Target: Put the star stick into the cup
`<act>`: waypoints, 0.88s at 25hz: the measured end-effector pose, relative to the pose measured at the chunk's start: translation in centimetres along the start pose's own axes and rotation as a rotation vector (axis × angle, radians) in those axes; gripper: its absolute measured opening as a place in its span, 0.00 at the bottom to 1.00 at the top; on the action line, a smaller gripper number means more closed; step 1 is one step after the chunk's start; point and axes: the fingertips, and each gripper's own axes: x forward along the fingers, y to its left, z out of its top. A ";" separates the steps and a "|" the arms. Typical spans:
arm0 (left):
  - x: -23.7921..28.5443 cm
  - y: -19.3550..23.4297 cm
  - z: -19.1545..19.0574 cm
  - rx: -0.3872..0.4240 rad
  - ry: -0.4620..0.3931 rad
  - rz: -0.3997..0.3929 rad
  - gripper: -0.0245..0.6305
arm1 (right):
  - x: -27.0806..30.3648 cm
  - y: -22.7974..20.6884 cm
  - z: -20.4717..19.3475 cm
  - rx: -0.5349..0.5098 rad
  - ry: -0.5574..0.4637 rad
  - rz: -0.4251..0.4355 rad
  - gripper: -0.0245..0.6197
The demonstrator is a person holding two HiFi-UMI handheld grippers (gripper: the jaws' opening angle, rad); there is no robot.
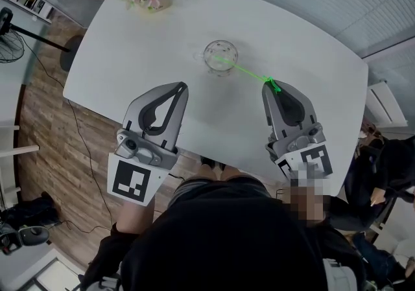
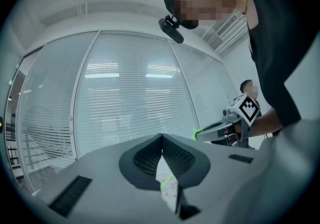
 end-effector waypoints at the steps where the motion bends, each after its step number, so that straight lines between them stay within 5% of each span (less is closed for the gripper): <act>1: 0.0 0.0 0.0 0.000 0.000 0.001 0.06 | 0.2 0.0 -0.1 0.000 0.002 0.003 0.07; 22: -0.7 0.6 -0.9 -0.008 0.015 0.014 0.06 | 3.6 1.4 -3.5 0.026 0.059 0.058 0.07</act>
